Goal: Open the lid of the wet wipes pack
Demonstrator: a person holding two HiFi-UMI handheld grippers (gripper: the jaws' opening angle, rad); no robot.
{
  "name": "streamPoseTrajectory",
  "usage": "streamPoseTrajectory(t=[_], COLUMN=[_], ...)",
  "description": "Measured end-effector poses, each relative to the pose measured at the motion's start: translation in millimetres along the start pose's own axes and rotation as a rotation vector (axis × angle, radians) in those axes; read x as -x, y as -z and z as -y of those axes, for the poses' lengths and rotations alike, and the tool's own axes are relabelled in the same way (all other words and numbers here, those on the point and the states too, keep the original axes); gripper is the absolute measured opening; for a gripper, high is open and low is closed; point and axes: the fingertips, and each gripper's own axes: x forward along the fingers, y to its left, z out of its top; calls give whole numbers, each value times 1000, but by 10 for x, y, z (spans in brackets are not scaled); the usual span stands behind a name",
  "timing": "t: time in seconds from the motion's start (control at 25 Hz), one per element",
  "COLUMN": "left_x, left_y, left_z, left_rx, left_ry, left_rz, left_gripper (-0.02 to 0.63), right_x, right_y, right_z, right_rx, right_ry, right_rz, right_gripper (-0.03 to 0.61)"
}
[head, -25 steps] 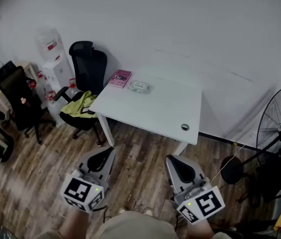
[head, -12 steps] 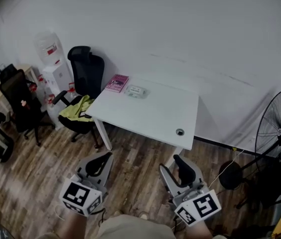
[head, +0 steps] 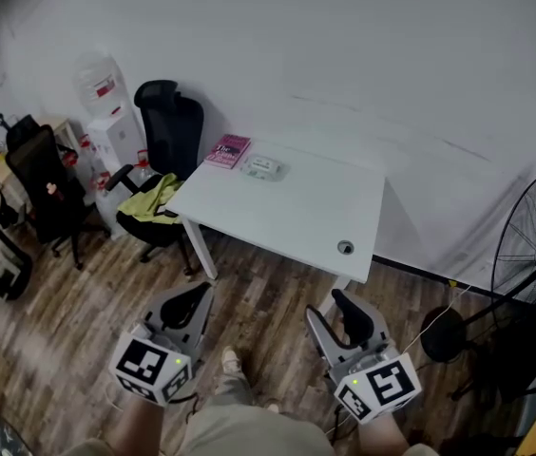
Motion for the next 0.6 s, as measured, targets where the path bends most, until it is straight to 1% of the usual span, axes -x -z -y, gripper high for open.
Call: streamPoseTrajectory(t=[0.32, 0.48, 0.6], left_x=[-163, -326, -507], left_y=[128, 184, 243], left_z=[-299, -591, -860], left_rx=[16, 29, 56], left_ry=[-14, -15, -9], left_rz=[-12, -11, -14], left_gripper=[21, 21, 21], right_x=[-411, -768, -1079], right_y=[157, 212, 275], right_z=[94, 168, 252], right_rx=[4, 22, 28], right_ry=[-9, -7, -5], right_rz=[-50, -77, -102], right_gripper=[204, 204, 204])
